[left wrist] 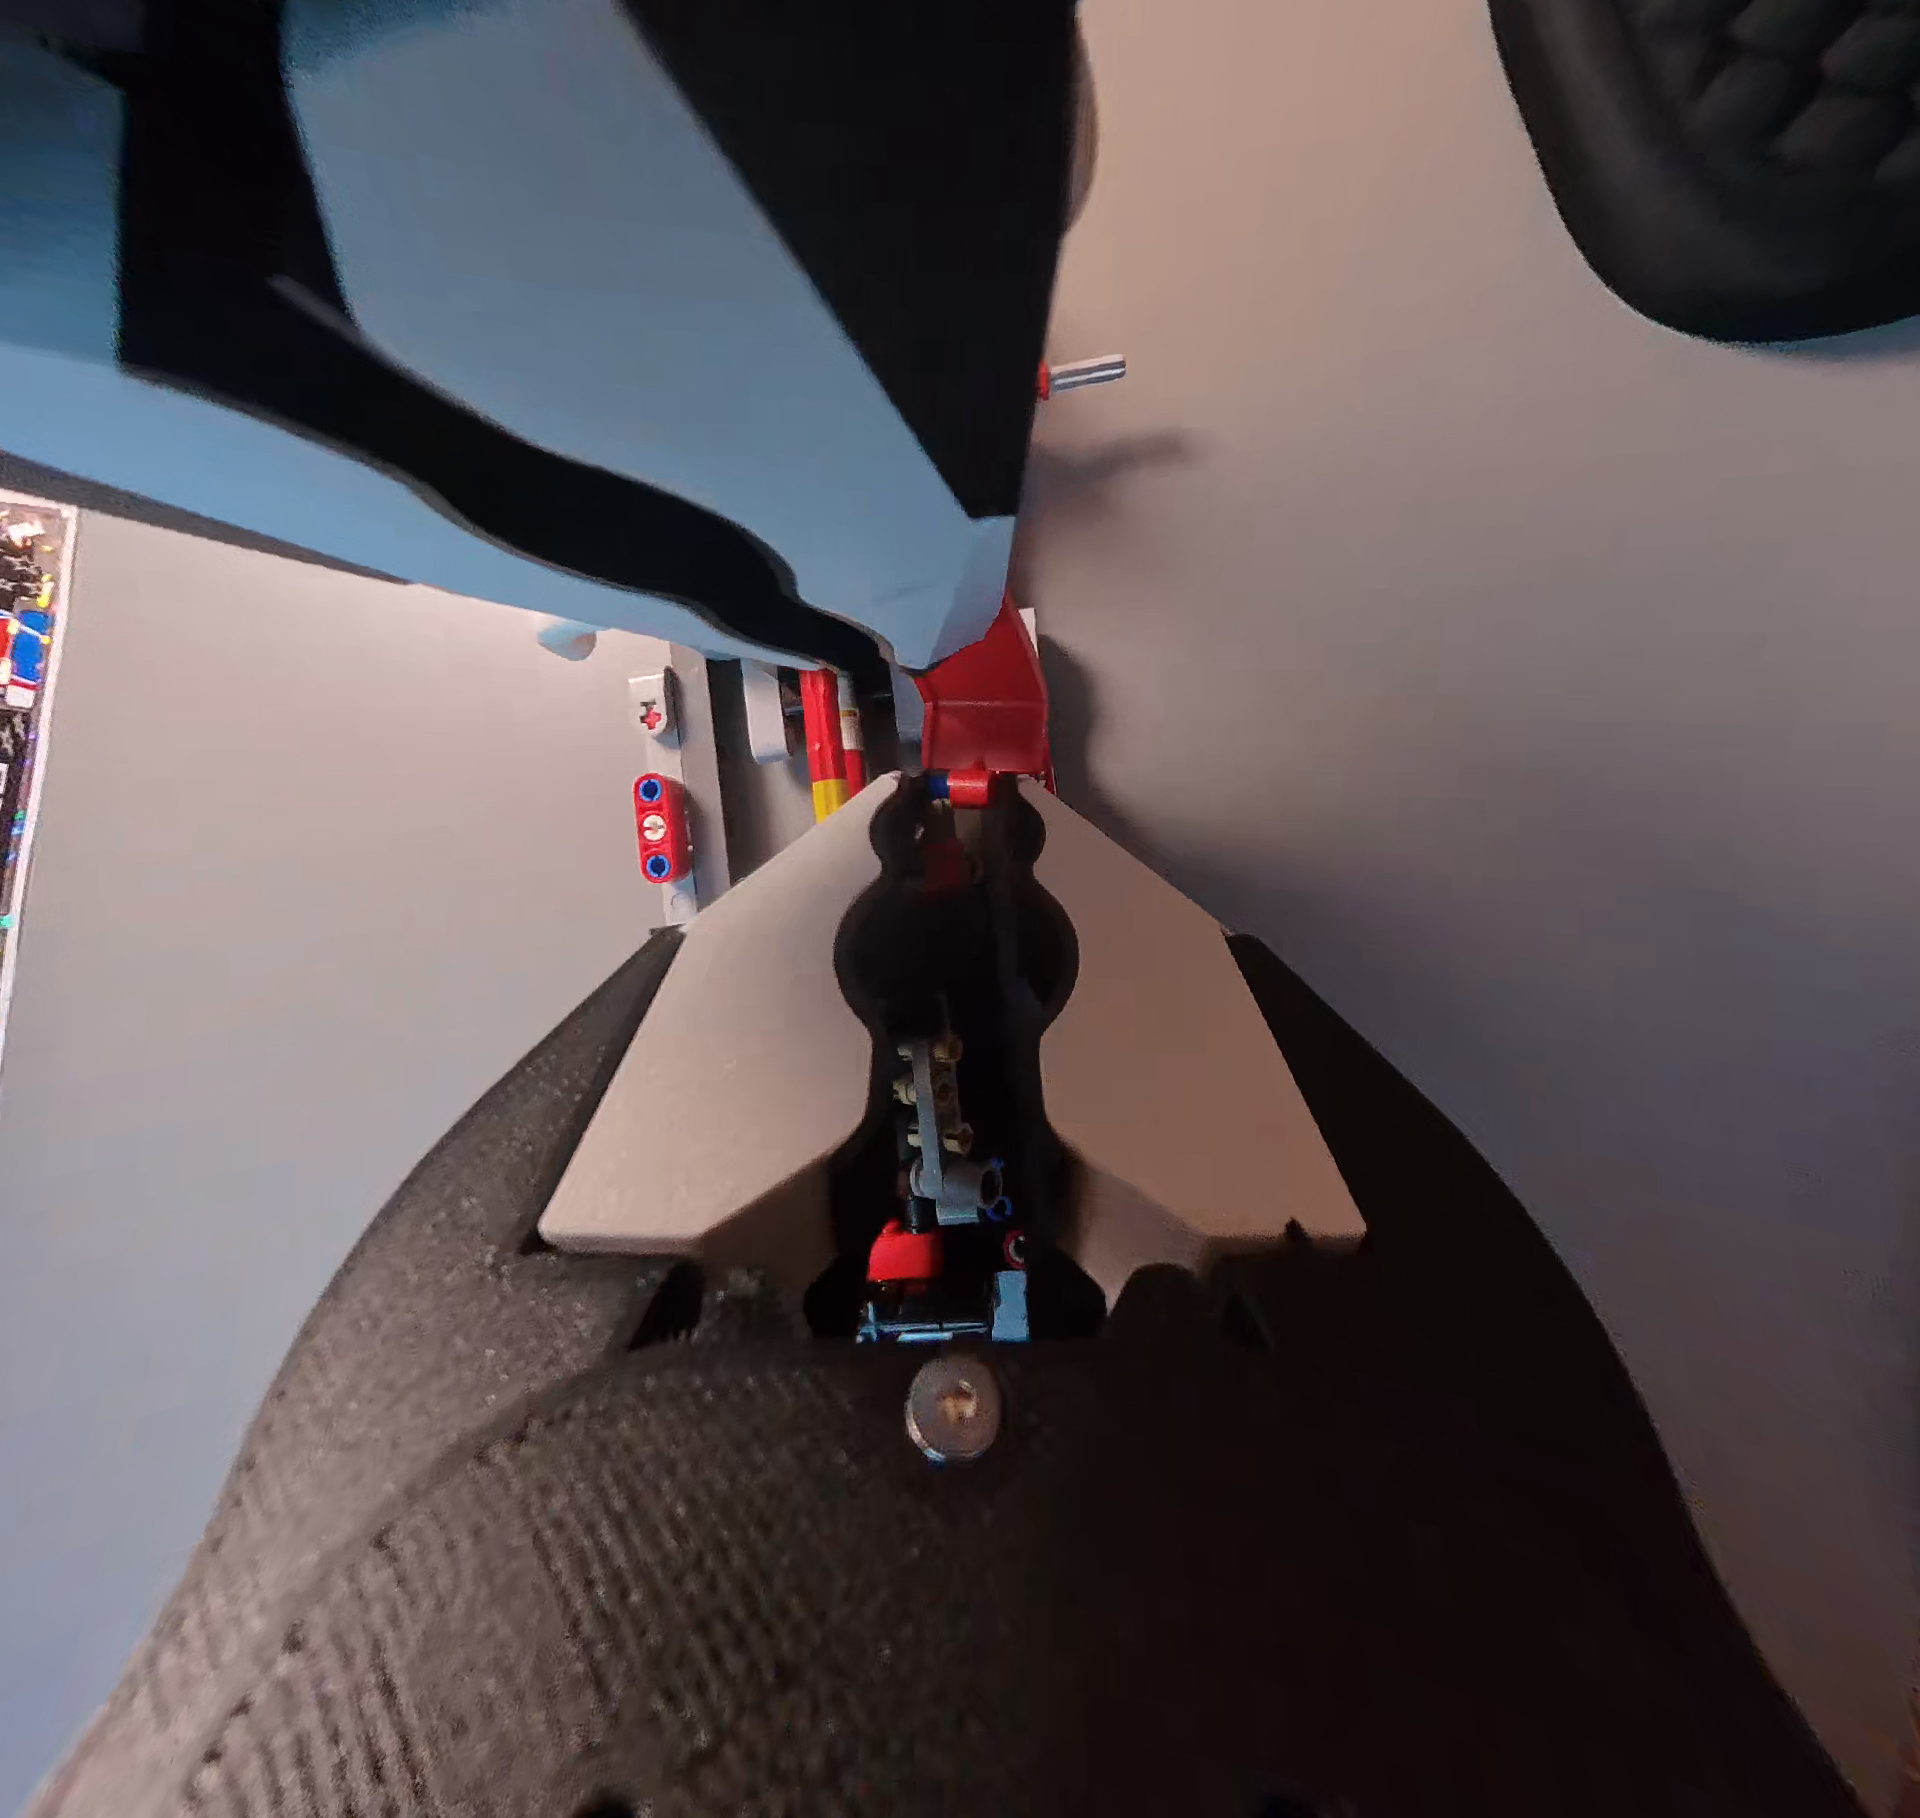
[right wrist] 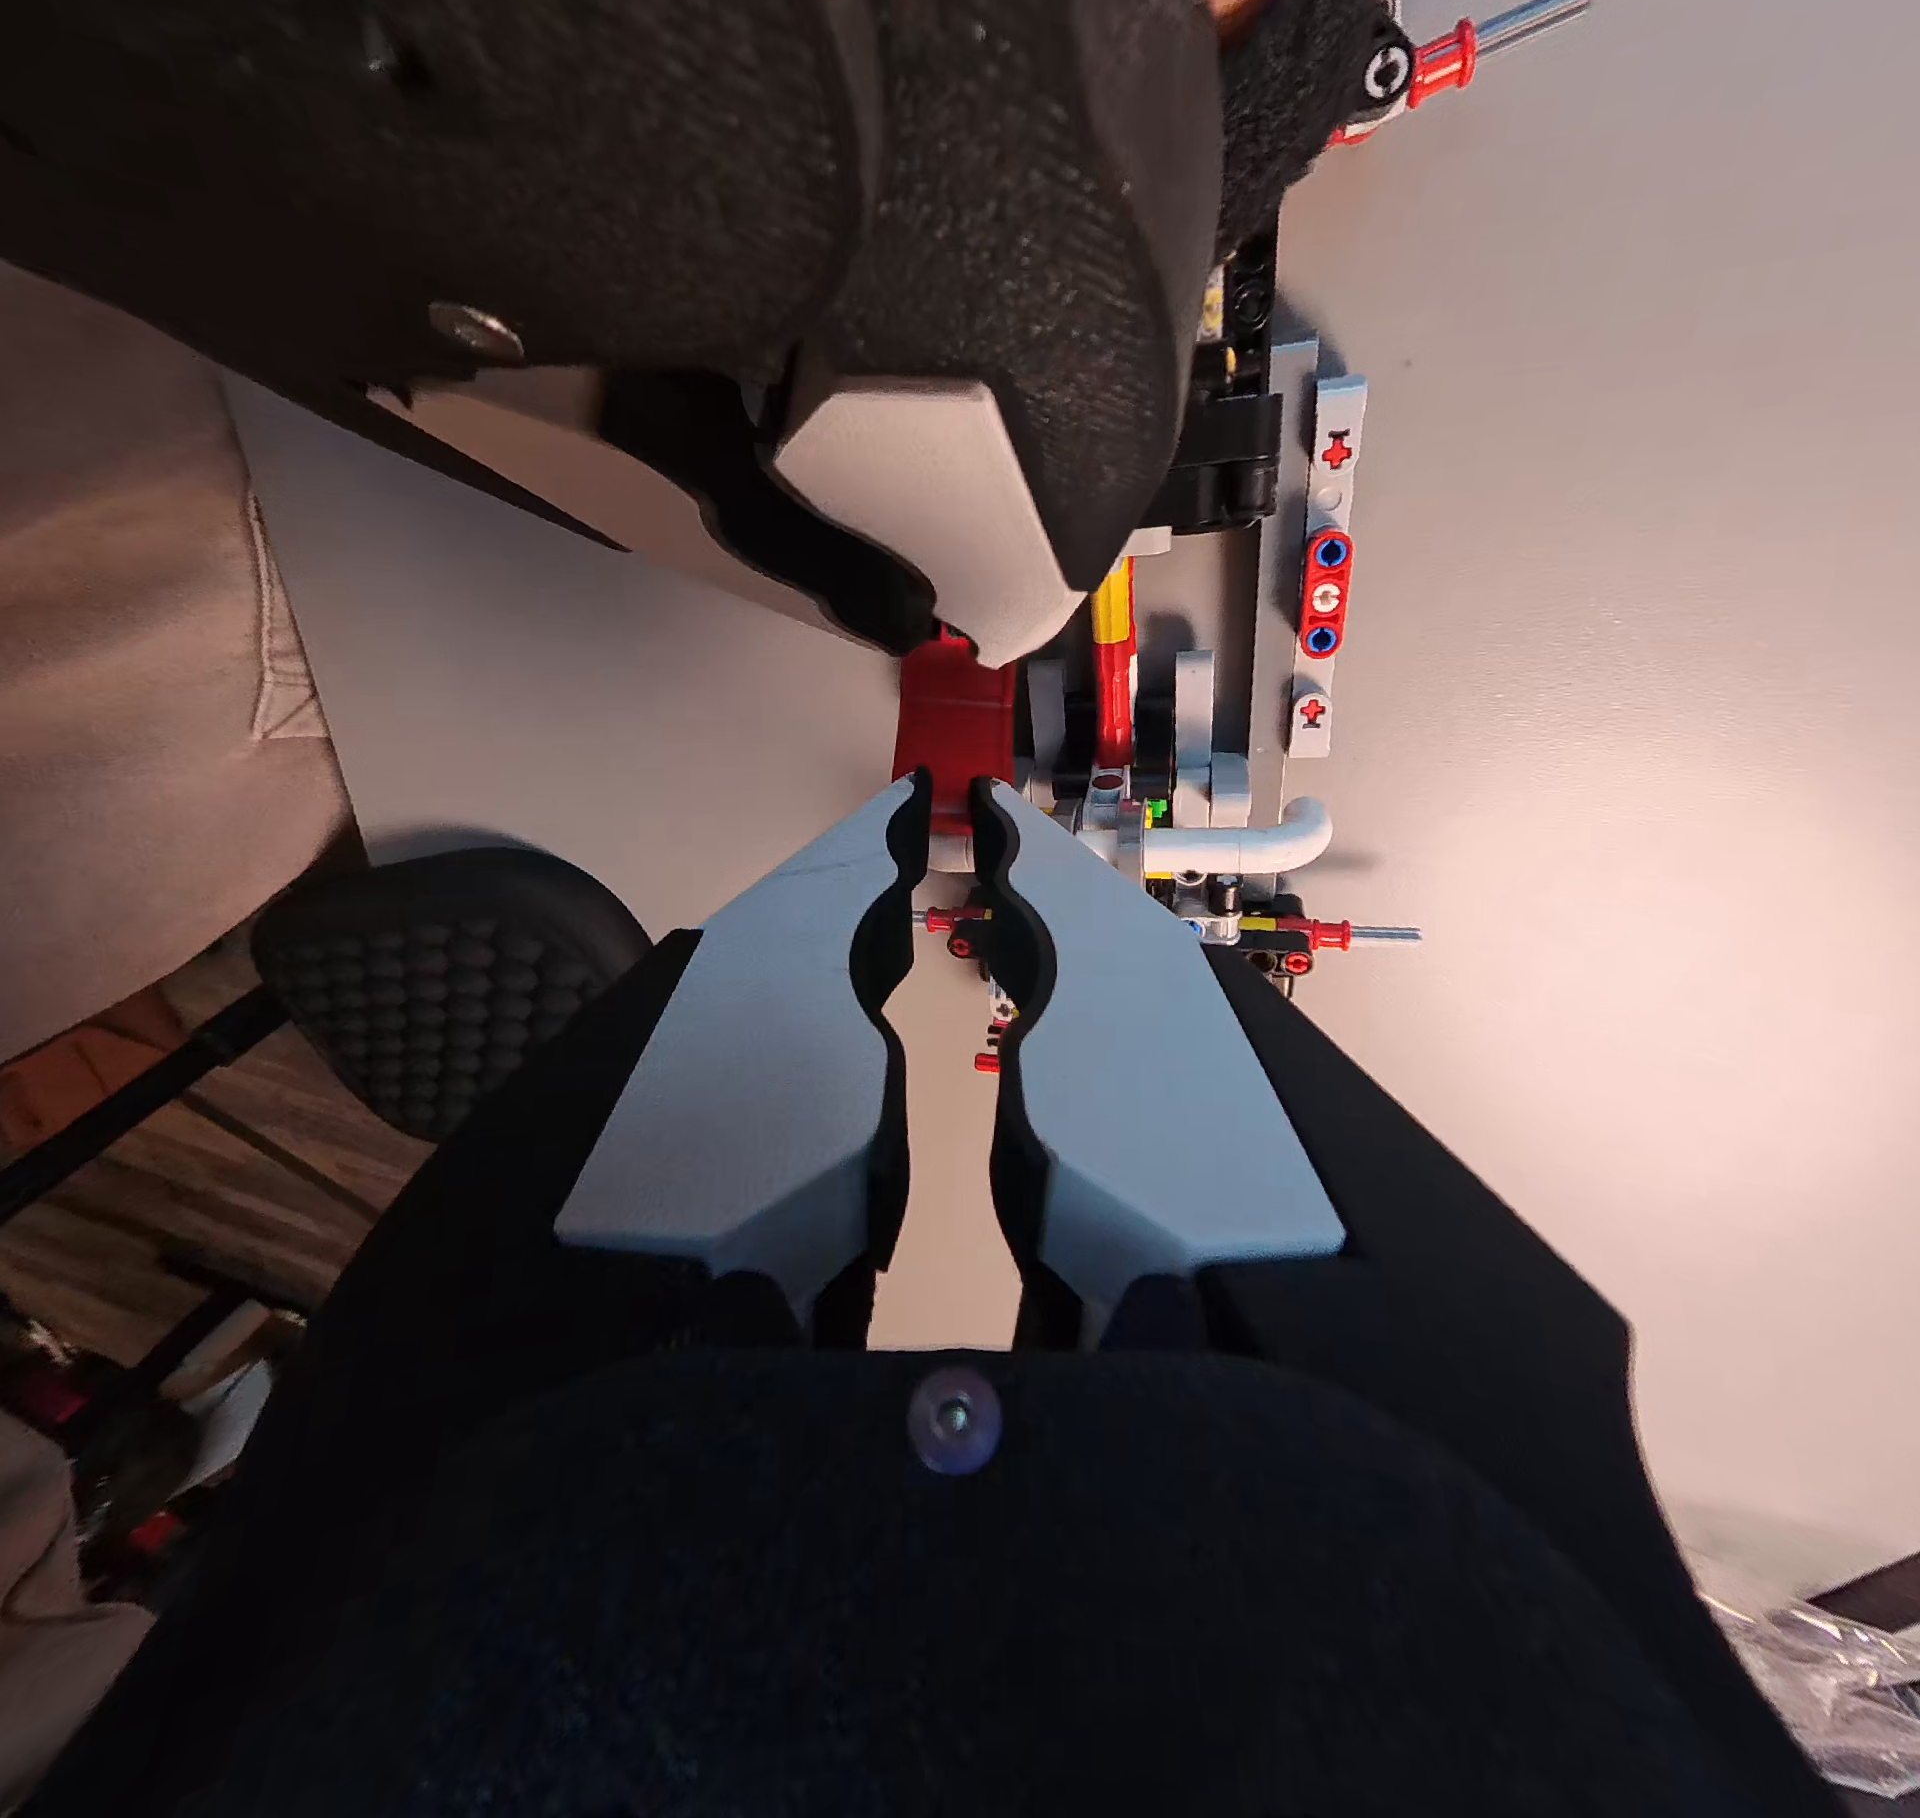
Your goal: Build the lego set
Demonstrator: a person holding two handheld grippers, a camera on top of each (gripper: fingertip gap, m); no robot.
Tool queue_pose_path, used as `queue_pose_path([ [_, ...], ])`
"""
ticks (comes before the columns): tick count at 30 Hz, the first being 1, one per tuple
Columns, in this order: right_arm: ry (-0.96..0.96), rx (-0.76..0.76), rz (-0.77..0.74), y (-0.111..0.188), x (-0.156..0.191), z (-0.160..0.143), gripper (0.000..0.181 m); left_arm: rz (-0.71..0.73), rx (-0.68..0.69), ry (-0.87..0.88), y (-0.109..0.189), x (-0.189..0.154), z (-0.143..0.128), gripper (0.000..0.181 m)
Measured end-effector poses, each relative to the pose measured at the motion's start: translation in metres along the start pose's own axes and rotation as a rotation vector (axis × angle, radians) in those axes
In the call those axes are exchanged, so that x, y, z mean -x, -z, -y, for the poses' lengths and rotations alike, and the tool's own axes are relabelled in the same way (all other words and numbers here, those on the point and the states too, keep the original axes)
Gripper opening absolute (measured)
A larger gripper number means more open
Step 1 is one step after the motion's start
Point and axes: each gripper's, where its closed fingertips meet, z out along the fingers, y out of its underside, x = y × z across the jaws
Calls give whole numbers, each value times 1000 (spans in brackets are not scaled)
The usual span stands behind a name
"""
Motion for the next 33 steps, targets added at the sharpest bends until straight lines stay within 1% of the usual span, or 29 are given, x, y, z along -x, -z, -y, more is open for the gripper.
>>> queue_pose_path([
  [4, 4, -24, -36, 4, -5, 4, 5, 57, 14, -39, -1, 3, 1, 8],
  [8, 23, -48, -37, 5, -5, 5, 5, 69, 10, -62, -2, 3, 1, 8],
  [14, 88, -185, -44, 10, -2, 22, 4, 96, 9, -97, -2, 2, 1, 8],
  [20, 134, -265, -45, 11, 1, 26, 4, 63, -31, -36, -1, 2, 4, 9],
  [25, 155, -279, -53, 12, 2, 22, 4, 76, -98, -6, 3, 3, 10, 10],
  [28, 180, -272, -66, 15, 1, 18, 4, 58, -151, 30, 7, 4, 16, 24],
  [32, 239, -316, -65, 25, 9, 17, 4, 18, -302, 115, 19, 8, 33, 43],
  [33, 251, -329, -60, 27, 11, 17, 5, 4, -332, 134, 21, 9, 36, 43],
])
